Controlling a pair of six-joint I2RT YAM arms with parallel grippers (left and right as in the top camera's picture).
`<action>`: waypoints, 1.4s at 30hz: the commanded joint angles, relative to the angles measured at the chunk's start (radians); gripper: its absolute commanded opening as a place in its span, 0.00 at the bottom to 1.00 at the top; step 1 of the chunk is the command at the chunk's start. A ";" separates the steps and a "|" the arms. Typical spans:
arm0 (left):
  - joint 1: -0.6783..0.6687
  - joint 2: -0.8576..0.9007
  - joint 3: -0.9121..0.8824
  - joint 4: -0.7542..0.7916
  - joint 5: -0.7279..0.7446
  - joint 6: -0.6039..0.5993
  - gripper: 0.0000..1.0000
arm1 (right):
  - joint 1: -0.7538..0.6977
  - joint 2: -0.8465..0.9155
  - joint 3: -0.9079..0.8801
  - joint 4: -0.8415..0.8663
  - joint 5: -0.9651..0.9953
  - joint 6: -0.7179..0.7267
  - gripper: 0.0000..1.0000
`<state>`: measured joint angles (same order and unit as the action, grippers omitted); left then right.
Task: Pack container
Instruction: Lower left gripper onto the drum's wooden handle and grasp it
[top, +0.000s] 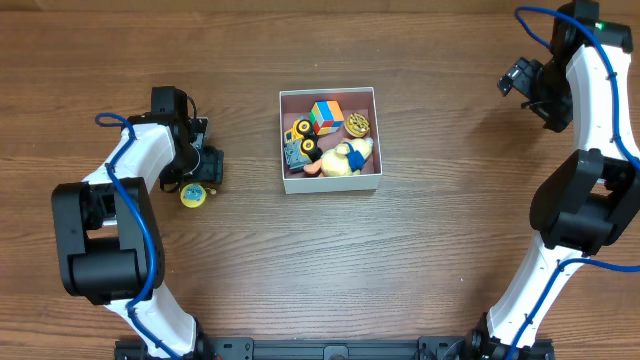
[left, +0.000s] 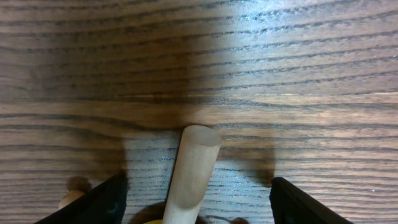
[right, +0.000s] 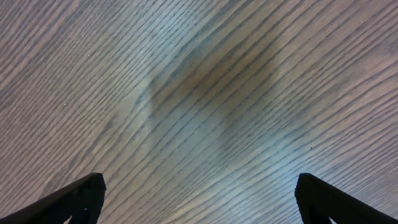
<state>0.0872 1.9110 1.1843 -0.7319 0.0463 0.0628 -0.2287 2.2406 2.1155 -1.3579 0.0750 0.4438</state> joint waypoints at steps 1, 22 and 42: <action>0.004 -0.002 -0.011 0.005 0.025 0.013 0.74 | 0.002 -0.005 -0.003 0.004 0.002 -0.002 1.00; 0.004 -0.002 -0.002 0.008 0.018 0.012 0.39 | 0.002 -0.005 -0.003 0.003 0.002 -0.002 1.00; 0.004 -0.002 -0.001 0.008 0.002 0.004 0.27 | 0.002 -0.005 -0.003 0.003 0.002 -0.002 1.00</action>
<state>0.0875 1.9110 1.1843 -0.7246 0.0490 0.0624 -0.2283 2.2406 2.1155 -1.3575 0.0750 0.4438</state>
